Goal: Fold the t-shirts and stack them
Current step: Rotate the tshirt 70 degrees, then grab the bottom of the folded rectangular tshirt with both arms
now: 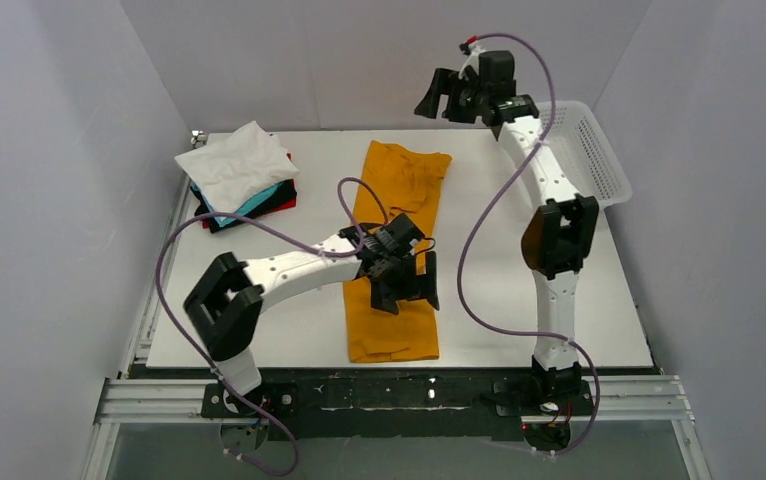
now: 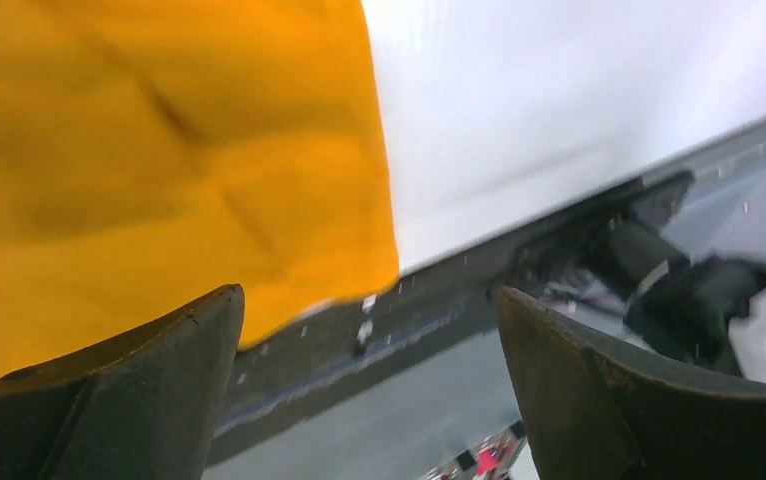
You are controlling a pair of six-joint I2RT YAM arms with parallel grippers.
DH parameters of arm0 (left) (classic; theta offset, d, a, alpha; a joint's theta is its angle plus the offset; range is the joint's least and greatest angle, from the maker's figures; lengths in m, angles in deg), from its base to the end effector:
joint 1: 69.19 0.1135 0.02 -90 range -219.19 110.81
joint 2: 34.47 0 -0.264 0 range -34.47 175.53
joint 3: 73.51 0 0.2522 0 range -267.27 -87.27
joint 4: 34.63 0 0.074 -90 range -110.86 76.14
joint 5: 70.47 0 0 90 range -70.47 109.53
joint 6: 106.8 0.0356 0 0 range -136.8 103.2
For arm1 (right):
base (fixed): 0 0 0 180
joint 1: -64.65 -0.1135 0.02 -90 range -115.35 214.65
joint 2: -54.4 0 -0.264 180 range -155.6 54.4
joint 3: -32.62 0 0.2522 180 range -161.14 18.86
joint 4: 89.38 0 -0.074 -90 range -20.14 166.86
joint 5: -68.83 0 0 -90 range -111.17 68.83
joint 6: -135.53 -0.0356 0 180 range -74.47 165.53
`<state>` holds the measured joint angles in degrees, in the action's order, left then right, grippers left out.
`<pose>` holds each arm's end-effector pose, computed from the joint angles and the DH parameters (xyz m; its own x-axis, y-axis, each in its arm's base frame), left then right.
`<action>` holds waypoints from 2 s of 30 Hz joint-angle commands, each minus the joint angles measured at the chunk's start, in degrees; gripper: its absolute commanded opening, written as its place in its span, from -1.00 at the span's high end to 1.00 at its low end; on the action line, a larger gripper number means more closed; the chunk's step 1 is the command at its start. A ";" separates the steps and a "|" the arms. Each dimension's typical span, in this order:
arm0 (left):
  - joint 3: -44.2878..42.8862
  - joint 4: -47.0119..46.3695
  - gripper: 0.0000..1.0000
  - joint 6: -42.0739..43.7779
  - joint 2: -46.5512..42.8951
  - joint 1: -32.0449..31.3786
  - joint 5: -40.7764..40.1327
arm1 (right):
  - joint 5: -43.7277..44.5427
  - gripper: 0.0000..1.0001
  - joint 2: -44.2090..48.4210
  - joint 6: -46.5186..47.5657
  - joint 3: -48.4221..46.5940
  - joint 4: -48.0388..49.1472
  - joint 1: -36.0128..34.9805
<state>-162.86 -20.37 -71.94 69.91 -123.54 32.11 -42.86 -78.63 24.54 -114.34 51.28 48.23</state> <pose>0.2408 -0.3490 0.2506 -0.9046 -0.1129 -0.4111 0.2826 0.5631 -0.7766 0.5158 0.1657 0.3212 -0.5931 0.1722 -0.7865 -0.3968 0.7875 0.4716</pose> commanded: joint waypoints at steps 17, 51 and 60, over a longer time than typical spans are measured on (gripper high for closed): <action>34.38 21.32 -0.96 3.09 -41.58 2.82 -16.00 | 17.29 -0.62 67.23 -6.05 80.59 -5.13 -19.58; 40.08 3.50 1.00 -7.14 -23.31 0.22 -8.52 | 19.56 0.41 56.95 -12.34 97.22 2.12 -45.88; 39.18 13.22 1.00 -7.19 -30.15 -2.08 -7.12 | 12.78 0.97 66.13 -20.57 95.72 -10.32 -47.14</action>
<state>-124.94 -20.46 -79.46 42.85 -124.35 25.31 -25.13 -17.65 8.95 -17.17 48.72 2.17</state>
